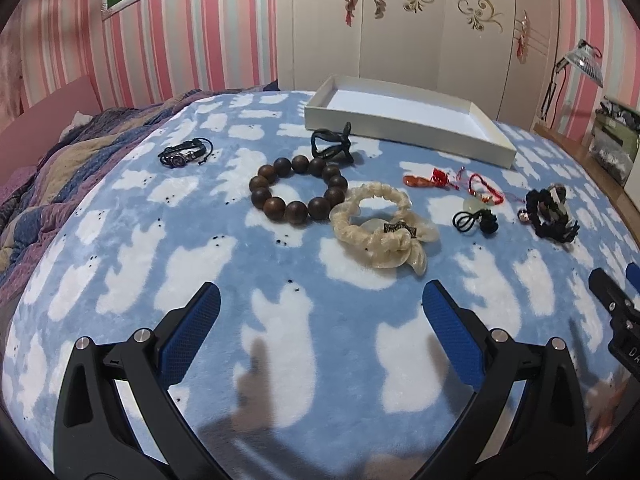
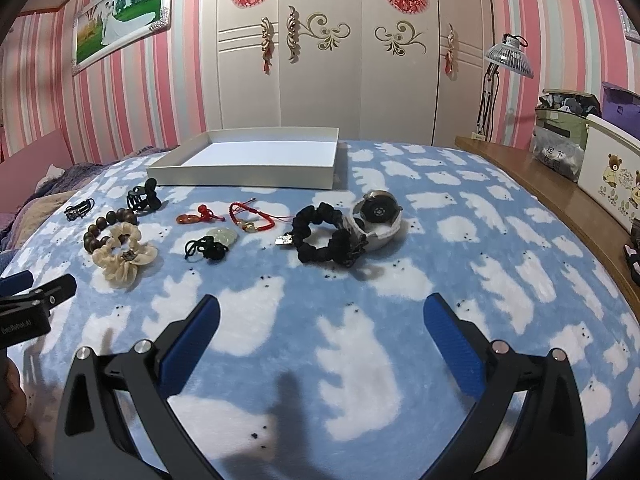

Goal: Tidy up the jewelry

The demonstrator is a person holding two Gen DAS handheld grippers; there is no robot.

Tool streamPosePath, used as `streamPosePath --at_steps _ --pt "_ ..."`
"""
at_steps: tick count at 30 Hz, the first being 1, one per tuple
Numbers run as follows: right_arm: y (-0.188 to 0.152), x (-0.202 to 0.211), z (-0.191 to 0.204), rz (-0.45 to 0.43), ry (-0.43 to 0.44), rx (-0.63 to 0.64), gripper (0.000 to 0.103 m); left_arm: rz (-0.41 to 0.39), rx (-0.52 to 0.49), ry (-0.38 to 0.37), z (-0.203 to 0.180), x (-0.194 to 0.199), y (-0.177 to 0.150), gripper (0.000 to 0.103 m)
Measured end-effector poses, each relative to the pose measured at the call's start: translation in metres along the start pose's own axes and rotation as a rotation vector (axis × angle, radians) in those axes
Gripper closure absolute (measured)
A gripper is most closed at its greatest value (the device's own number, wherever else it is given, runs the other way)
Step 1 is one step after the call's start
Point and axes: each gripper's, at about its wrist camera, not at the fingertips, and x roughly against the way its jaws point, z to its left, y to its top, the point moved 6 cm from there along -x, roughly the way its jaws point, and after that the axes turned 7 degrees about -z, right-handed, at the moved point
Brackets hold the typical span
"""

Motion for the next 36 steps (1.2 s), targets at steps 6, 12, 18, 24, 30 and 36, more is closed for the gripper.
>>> streamPosePath --at_steps 6,12,18,24,30,36 --pt "0.0 0.001 -0.002 -0.004 -0.004 -0.013 0.002 -0.09 0.12 -0.042 0.009 0.015 0.003 0.003" --pt "-0.002 -0.003 0.002 0.019 0.034 -0.008 0.002 -0.141 0.076 -0.017 0.004 0.021 0.009 0.003" --pt "-0.003 -0.005 0.008 0.038 0.03 0.026 0.002 -0.144 -0.054 -0.014 -0.011 0.02 0.008 0.003" --pt "-0.004 -0.003 -0.002 0.038 0.009 -0.014 0.002 -0.089 -0.115 -0.012 -0.015 0.012 0.001 0.003" --pt "-0.007 -0.008 -0.005 0.07 0.006 -0.025 0.002 -0.084 -0.123 0.004 -0.014 0.013 -0.001 0.003" --pt "-0.011 -0.016 0.001 0.128 0.046 -0.009 0.002 -0.018 -0.101 -0.04 -0.012 0.003 -0.003 0.003"
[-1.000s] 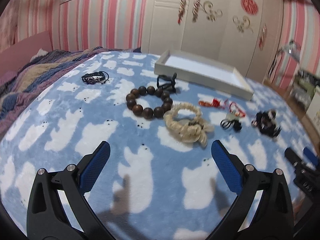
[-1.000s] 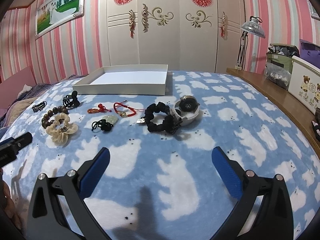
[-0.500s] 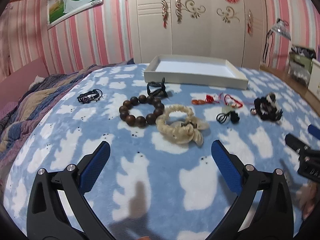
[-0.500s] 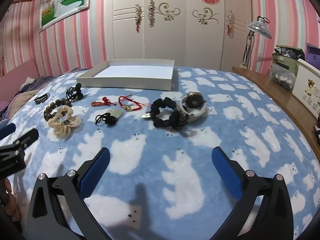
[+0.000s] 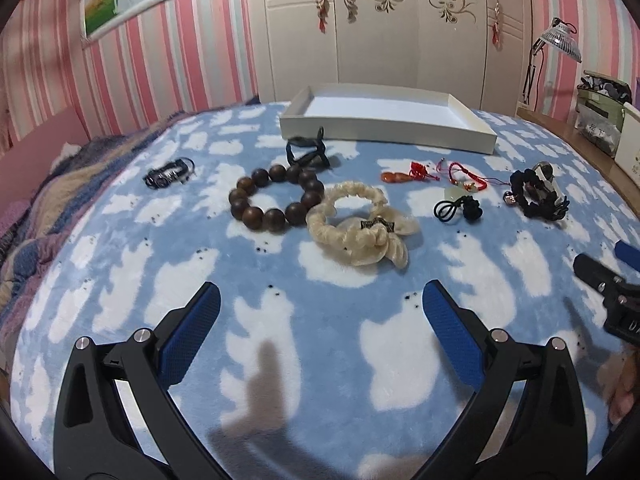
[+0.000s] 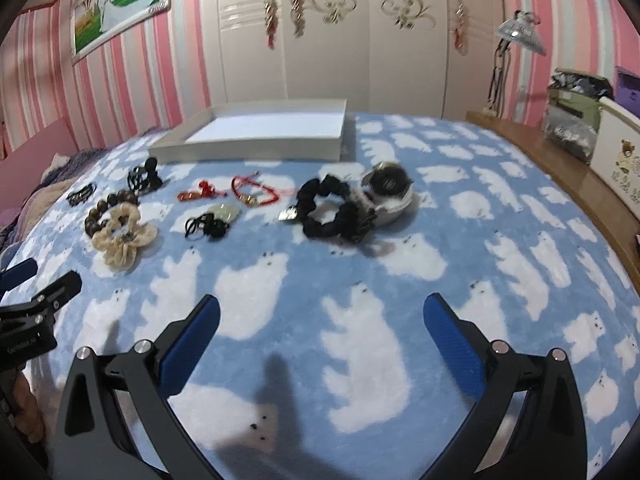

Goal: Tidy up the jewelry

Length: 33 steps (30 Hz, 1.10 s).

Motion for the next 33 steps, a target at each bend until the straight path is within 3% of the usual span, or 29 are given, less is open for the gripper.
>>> streamPosePath --at_steps 4,12,16,24,33 --pt "0.004 -0.009 0.003 0.063 0.02 0.0 0.002 0.043 0.002 -0.004 0.006 -0.006 0.004 0.003" --pt "0.045 -0.007 0.022 0.018 0.077 0.048 0.002 0.105 0.035 -0.046 0.025 -0.014 0.031 0.003" --pt "0.055 -0.017 0.029 0.05 0.103 0.045 0.002 0.125 0.071 -0.073 0.034 -0.019 0.047 0.003" --pt "0.073 -0.04 0.02 0.151 0.077 0.007 0.002 0.162 0.091 -0.087 0.043 -0.029 0.069 0.003" --pt "0.078 -0.061 0.018 0.212 0.096 -0.007 0.016 0.192 0.078 -0.096 0.038 -0.044 0.073 0.003"
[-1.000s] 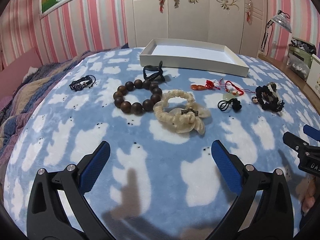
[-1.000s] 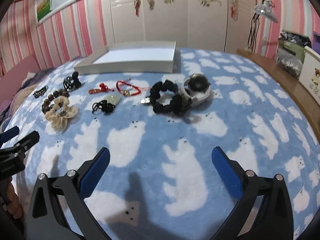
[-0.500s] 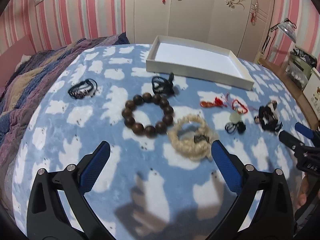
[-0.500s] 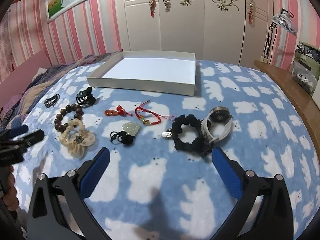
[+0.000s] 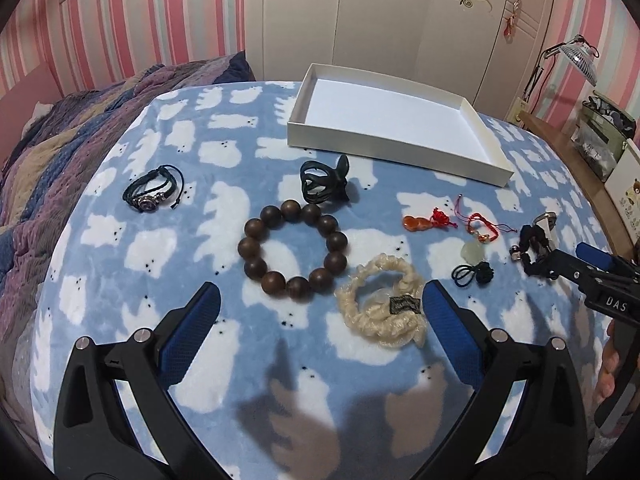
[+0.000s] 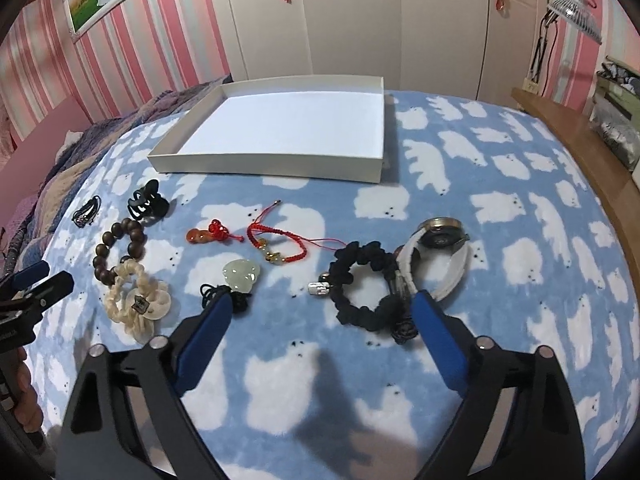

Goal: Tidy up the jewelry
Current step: 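Grasp the red string charm with the right tool while the left tool grasps the black claw clip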

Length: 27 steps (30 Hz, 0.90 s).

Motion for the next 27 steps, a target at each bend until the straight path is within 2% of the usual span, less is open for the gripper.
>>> streamPosePath --at_steps 4,12,15,20,24,27 --pt "0.001 -0.01 0.002 0.031 0.007 0.007 0.027 0.009 0.004 0.0 0.005 -0.008 0.007 0.003" --pt "0.011 -0.023 0.018 0.08 0.043 0.04 0.034 0.046 0.003 -0.033 0.003 -0.024 0.023 0.004" --pt "0.015 -0.031 0.024 0.115 0.064 0.047 0.04 0.054 -0.007 -0.034 0.001 -0.03 0.028 0.004" --pt "0.022 -0.043 0.032 0.137 0.06 0.083 0.041 0.094 -0.003 -0.043 0.0 -0.047 0.036 0.004" --pt "0.026 -0.059 0.034 0.166 0.053 0.1 0.05 0.131 -0.003 -0.045 -0.002 -0.066 0.039 0.004" --pt "0.028 -0.07 0.032 0.19 0.043 0.097 0.051 0.139 -0.022 -0.041 -0.006 -0.078 0.045 0.004"
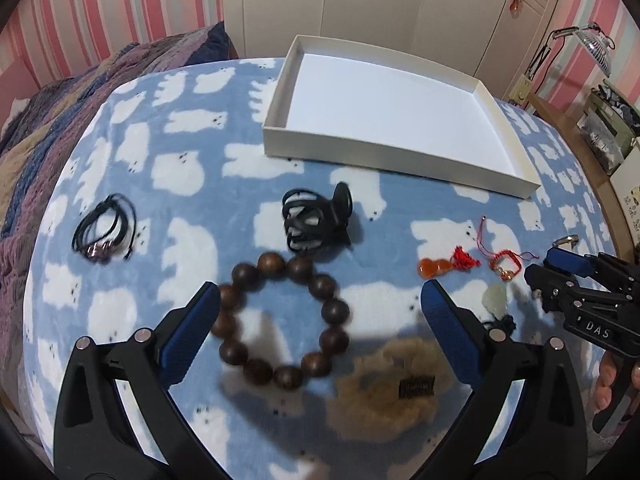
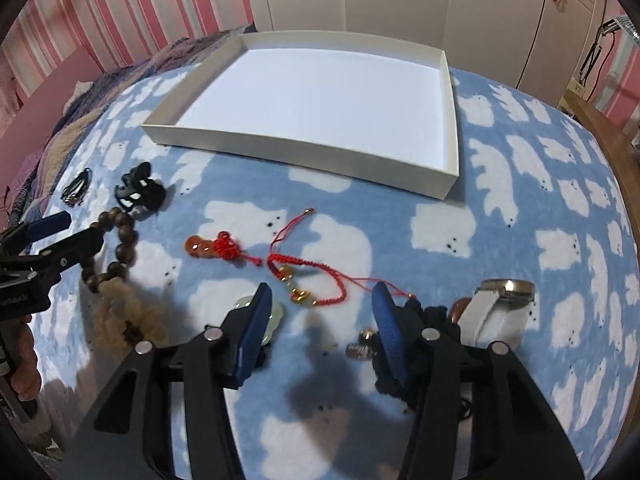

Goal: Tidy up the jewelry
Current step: 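Grasp the red string charm with the right tool while the left tool grasps the black claw clip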

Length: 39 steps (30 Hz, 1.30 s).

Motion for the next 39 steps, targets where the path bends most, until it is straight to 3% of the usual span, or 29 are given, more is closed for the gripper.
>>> streamPosePath --at_steps 4,7,18,20,22,24,29,33,39 --pt "0.003 -0.009 -0.002 0.019 -0.023 0.017 0.052 -0.001 -0.02 0.011 -0.003 -0.014 0.014 0.004" --pt "0.004 -0.017 -0.004 0.045 -0.038 0.029 0.06 0.006 -0.032 0.02 -0.004 -0.023 0.02 0.007" --pt "0.002 -0.038 -0.005 0.113 -0.022 0.025 0.06 0.044 -0.043 0.037 0.002 -0.044 0.026 0.009" --pt "0.003 -0.041 -0.007 0.114 -0.024 0.025 0.063 0.055 -0.036 0.032 0.003 -0.049 0.026 0.013" --pt "0.005 -0.041 -0.008 0.101 -0.025 0.024 0.075 0.061 -0.032 0.029 0.005 -0.055 0.027 0.014" --pt "0.006 -0.043 -0.01 0.101 -0.018 0.009 0.077 0.07 -0.032 0.028 0.006 -0.061 0.028 0.015" --pt "0.006 -0.042 -0.01 0.087 -0.019 0.025 0.087 0.112 -0.019 0.003 0.006 -0.075 0.023 0.035" --pt "0.01 -0.045 -0.009 0.079 -0.019 0.024 0.097 0.109 -0.021 -0.001 0.005 -0.077 0.023 0.041" --pt "0.013 -0.043 -0.01 0.053 -0.031 0.025 0.099 0.105 -0.028 -0.008 0.003 -0.076 0.023 0.054"
